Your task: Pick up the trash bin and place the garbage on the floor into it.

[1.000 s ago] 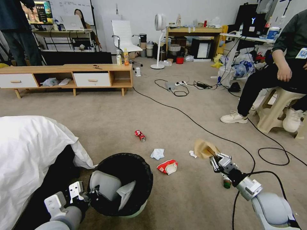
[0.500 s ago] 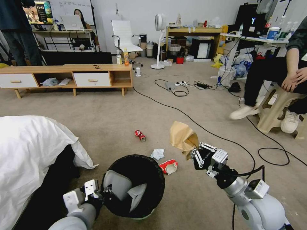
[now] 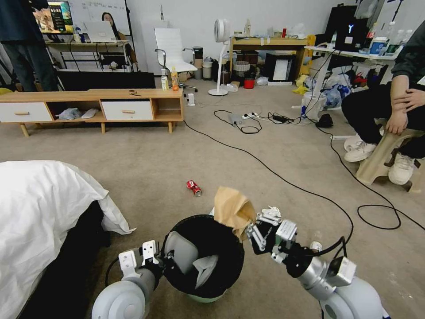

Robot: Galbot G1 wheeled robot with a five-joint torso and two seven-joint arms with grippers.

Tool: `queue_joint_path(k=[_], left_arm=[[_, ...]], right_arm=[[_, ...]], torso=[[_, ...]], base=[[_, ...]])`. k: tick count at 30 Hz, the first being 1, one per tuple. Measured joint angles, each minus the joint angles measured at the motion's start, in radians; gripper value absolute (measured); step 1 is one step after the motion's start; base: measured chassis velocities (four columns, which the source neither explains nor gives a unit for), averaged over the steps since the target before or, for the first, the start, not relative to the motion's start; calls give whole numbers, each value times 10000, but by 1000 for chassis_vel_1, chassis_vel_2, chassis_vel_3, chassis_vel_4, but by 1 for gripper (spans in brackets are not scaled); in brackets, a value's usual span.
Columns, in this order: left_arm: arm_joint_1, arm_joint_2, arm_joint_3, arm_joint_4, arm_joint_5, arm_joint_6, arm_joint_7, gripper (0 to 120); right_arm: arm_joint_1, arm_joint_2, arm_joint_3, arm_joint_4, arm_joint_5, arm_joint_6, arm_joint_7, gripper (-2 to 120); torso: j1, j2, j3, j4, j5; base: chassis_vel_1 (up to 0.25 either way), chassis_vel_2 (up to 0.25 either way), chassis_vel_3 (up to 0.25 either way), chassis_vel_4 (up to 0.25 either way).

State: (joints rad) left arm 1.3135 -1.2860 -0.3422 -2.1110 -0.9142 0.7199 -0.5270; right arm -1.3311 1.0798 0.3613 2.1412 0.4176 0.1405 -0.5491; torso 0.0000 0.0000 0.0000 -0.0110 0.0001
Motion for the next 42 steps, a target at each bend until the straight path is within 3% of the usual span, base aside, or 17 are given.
queue_joint_path(k=[12,22,25,36,41,42], left_arm=[[-344,-197,592,458,154,-258,400,5],[-233,-197,616,375,190,-271,442,5],[-155,-196,560,304,197,-280,465,5],[-100,-164,503,283,220,-296,543,5],[-98,-143,471,281,220,-301,562,5],[-98,-143,471,281,220,-301,562,5]], right_arm=[[71,63,-659,-656,-216,18,-41,0],[231,127,-871,-1013,-557,9,165,4],[269,179,-903,-1187,-805,-85,426,20],[191,207,-843,-1233,-1183,-392,888,54],[200,190,-841,-1231,-1190,-529,1020,79],[200,190,-841,-1231,-1190,-529,1020,79]], torso=[[0,0,0,0,-1],[0,0,0,0,-1],[0,0,0,0,-1],[0,0,0,0,-1],[0,2,0,0,-1],[0,2,0,0,-1]], base=[[0,0,0,0],[0,0,0,0],[0,0,0,0],[0,0,0,0],[0,0,0,0],[0,0,0,0]])
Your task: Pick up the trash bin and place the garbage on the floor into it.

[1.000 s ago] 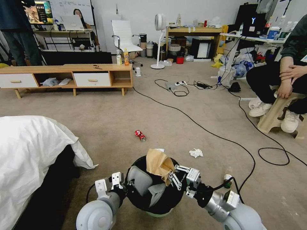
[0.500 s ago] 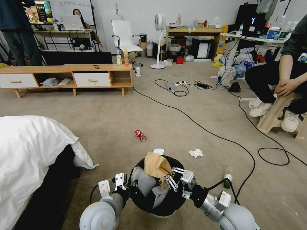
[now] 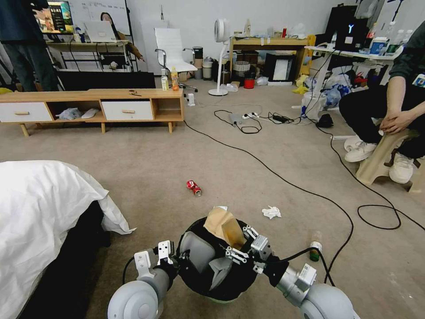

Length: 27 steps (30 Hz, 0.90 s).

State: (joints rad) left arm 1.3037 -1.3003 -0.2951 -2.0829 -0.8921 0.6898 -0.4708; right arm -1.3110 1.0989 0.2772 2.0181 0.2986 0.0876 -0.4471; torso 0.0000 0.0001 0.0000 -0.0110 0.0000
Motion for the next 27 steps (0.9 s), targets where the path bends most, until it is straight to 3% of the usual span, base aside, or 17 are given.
queue_joint_path(k=[3,9,11,13,16,20,27], left_arm=[[6,3,-52,-1,0,-5,11,5],[10,5,-92,0,0,-8,15,5],[7,3,-132,2,1,-18,17,5],[8,-4,-144,2,5,-22,20,5],[25,-27,-143,-2,9,-26,27,5],[52,-45,-141,-3,32,-29,28,5],[111,-48,-262,-33,37,-35,40,5]], right_arm=[[11,-15,-35,-13,6,-54,10,93],[4,-99,-57,-2,66,-209,9,99],[-37,-298,-62,104,218,-631,-3,100],[-210,-652,115,582,278,-2303,-58,100],[-245,-769,252,827,378,-3039,-227,100],[-201,-745,414,890,281,-3131,-456,100],[-143,-503,749,1131,106,-2294,50,100]], torso=[[0,0,0,0,0],[0,0,0,1,1],[0,0,0,1,-1],[0,0,0,0,-6],[0,0,0,-2,2],[0,0,0,1,1],[0,0,0,1,0]], base=[[0,0,0,0],[0,0,0,0],[0,0,0,0],[0,0,0,0],[0,0,0,0],[0,0,0,0],[0,0,0,0]])
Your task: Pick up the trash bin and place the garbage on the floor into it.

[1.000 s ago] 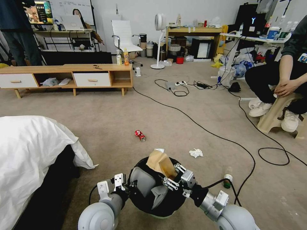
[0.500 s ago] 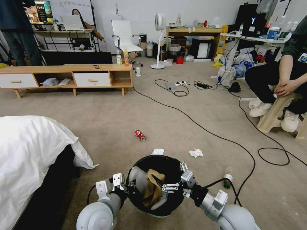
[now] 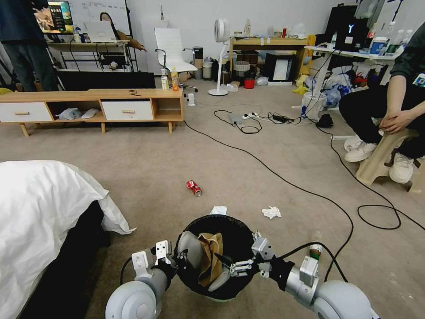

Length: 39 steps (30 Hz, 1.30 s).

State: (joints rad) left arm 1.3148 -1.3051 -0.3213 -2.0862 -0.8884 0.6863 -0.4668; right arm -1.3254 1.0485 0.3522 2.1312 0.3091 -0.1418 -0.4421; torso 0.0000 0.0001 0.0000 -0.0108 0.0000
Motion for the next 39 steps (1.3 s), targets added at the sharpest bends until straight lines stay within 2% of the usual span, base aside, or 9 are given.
queue_joint_path(k=[6,7,9,10,12,15,22,33,39], left_arm=[[70,-71,-319,-320,-7,-2,-50,5],[70,-71,-319,-320,-7,-2,-50,5],[67,-87,-525,-519,0,7,-114,5],[67,-87,-525,-519,0,7,-114,5],[85,-129,-683,-712,54,17,-132,5],[156,-191,-847,-964,131,21,-135,5],[232,-275,-1249,-1483,176,91,-245,5],[116,-115,-2617,-1878,-609,391,-479,5],[66,-94,-2823,-1920,-766,405,-489,5]], right_arm=[[72,273,825,498,-2,338,1868,100],[72,273,825,498,-2,338,1868,100],[128,391,1287,686,122,12,3153,100],[128,391,1287,686,122,12,3153,100],[73,506,1626,761,280,-397,4183,100],[-62,647,1865,691,260,-623,4890,100],[-285,1067,1897,52,-278,-678,5668,100],[-228,1947,1680,-1271,-875,-377,6004,100],[-212,2193,1542,-1992,-1053,-153,5936,100]], torso=[[0,0,0,-1,0],[0,0,0,-1,0],[0,0,0,-1,0],[0,0,0,-1,0],[0,0,0,-1,-1],[0,0,0,-2,0],[-1,-1,0,-3,0],[0,-2,0,-1,-2],[-1,-2,0,-2,-2]], base=[[0,0,0,0],[0,0,0,0],[0,0,0,0],[0,0,0,0],[0,0,0,0],[0,0,0,0],[0,0,0,0],[0,0,0,0],[0,0,0,0]])
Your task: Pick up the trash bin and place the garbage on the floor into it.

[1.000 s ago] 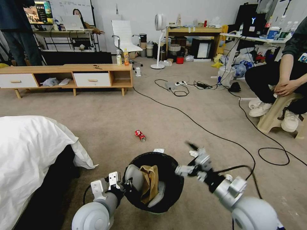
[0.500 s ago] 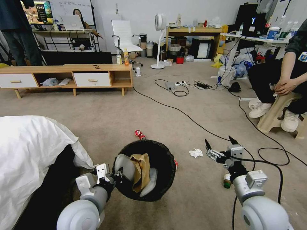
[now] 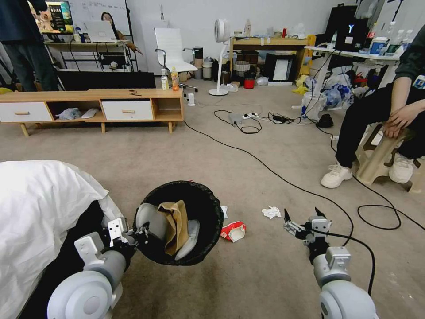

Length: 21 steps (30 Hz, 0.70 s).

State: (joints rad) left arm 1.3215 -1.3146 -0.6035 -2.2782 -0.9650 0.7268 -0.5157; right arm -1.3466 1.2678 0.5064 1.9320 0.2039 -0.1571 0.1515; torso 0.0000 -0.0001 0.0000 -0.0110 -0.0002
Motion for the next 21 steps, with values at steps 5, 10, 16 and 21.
queue_joint_path(k=[5,10,16,21], left_arm=[[-9,0,2,-3,-10,2,-1,5],[-8,-6,36,-3,-10,2,-1,5],[17,-22,71,12,0,2,5,5],[41,-30,74,14,5,-1,12,5]], right_arm=[[48,197,-37,-456,-145,258,-84,100],[61,276,-35,-709,-207,442,-122,100],[61,288,-18,-810,-205,480,-163,100],[69,299,-25,-819,-197,484,-178,100]], torso=[[0,0,0,1,0],[1,0,0,0,1],[0,0,0,1,0],[0,0,0,1,1]], base=[[0,0,0,0],[0,0,0,0],[0,0,0,0],[0,0,0,0]])
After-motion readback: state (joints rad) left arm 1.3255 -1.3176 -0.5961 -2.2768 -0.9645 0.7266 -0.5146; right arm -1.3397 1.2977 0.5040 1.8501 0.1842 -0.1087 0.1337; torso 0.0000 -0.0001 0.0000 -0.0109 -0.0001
